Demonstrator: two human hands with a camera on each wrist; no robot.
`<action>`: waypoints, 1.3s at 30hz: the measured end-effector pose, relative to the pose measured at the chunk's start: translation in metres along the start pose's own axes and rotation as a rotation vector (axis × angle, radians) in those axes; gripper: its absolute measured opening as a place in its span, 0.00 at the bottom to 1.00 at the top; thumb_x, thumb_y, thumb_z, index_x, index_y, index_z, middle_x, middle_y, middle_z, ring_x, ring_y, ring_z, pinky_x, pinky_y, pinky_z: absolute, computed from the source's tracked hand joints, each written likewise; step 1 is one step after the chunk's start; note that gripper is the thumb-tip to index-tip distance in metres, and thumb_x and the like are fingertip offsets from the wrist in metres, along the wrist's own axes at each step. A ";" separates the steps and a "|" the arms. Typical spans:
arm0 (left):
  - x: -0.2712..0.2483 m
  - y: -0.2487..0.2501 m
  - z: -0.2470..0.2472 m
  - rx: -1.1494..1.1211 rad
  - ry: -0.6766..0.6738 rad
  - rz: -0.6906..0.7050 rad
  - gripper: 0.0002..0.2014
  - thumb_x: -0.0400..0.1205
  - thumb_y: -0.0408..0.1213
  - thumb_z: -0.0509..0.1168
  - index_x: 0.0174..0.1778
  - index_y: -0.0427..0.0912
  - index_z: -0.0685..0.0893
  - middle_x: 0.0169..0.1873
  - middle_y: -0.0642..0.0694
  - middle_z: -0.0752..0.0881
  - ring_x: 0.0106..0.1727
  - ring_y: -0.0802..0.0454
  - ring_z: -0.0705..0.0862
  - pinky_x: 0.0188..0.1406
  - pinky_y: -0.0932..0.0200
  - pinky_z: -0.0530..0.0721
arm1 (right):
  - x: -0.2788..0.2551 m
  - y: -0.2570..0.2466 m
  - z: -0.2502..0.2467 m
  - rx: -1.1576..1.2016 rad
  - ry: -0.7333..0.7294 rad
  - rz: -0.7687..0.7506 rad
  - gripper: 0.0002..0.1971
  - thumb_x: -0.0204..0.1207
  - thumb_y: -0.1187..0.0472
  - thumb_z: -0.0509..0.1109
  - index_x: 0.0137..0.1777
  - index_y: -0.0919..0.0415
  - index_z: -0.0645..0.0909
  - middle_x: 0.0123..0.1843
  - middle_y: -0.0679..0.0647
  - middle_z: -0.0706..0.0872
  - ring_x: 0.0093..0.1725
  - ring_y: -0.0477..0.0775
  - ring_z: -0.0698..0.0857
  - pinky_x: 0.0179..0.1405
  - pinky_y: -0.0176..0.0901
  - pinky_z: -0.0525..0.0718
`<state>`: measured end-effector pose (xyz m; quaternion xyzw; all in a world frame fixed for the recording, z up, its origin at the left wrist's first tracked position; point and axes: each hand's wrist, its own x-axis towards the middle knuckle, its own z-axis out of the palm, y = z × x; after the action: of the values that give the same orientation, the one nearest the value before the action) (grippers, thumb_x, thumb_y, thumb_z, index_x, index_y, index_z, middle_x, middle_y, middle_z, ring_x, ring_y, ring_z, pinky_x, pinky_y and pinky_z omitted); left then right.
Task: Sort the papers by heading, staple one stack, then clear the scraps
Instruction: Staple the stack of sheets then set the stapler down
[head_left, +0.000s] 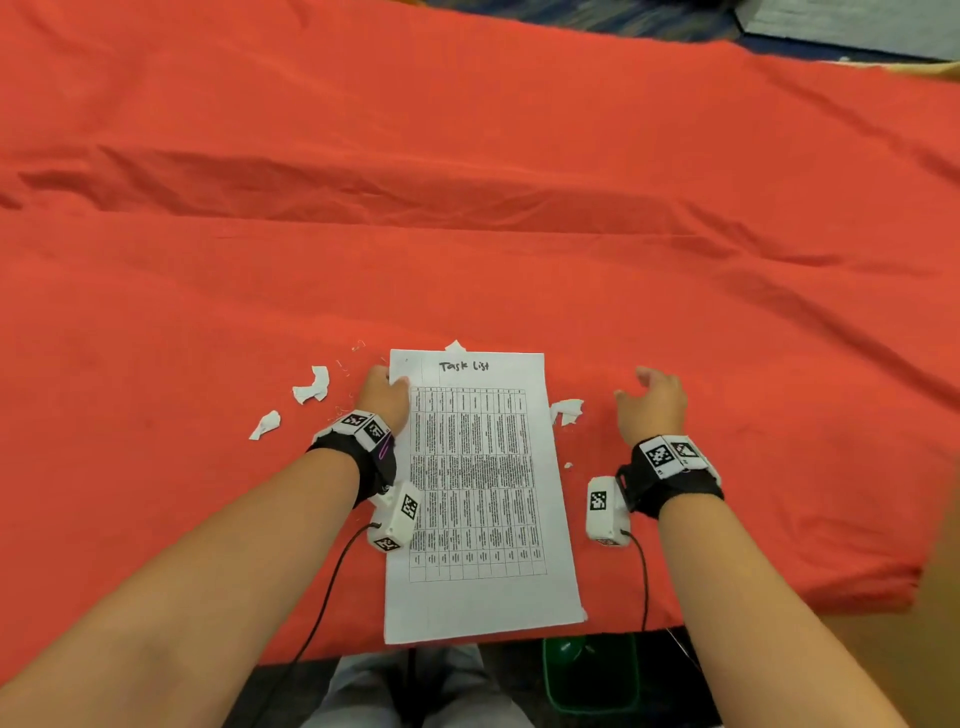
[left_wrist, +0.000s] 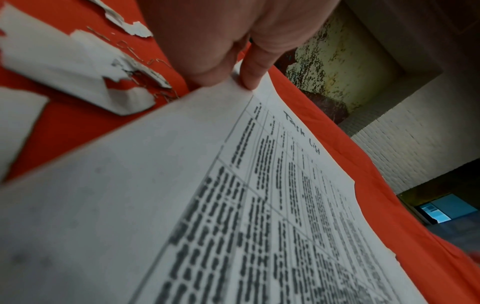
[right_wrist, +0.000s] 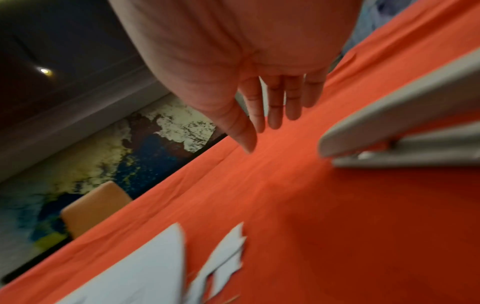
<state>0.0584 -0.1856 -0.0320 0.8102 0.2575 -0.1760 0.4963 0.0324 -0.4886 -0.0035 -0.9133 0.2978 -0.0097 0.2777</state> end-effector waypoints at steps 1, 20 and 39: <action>0.000 0.000 0.000 -0.005 0.001 -0.003 0.14 0.86 0.36 0.54 0.64 0.35 0.73 0.51 0.41 0.78 0.51 0.43 0.77 0.47 0.55 0.71 | 0.005 0.009 -0.008 -0.058 0.032 0.079 0.22 0.72 0.63 0.71 0.68 0.63 0.78 0.68 0.67 0.76 0.70 0.68 0.73 0.70 0.55 0.70; -0.012 -0.003 0.000 -0.118 0.098 0.120 0.03 0.84 0.33 0.55 0.50 0.37 0.72 0.33 0.48 0.72 0.38 0.47 0.71 0.38 0.55 0.69 | 0.001 -0.143 0.002 0.791 -0.339 -0.057 0.13 0.73 0.61 0.71 0.55 0.57 0.72 0.39 0.49 0.77 0.37 0.48 0.78 0.40 0.47 0.81; -0.020 -0.010 -0.004 -0.247 0.060 0.212 0.03 0.85 0.31 0.56 0.49 0.43 0.72 0.34 0.50 0.76 0.37 0.49 0.74 0.40 0.55 0.72 | -0.053 -0.209 0.103 0.587 -0.538 -0.302 0.15 0.72 0.49 0.74 0.37 0.56 0.71 0.29 0.47 0.74 0.25 0.40 0.75 0.26 0.27 0.74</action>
<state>0.0368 -0.1828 -0.0265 0.7704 0.2048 -0.0653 0.6002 0.1203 -0.2689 0.0245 -0.7988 0.0621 0.1039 0.5892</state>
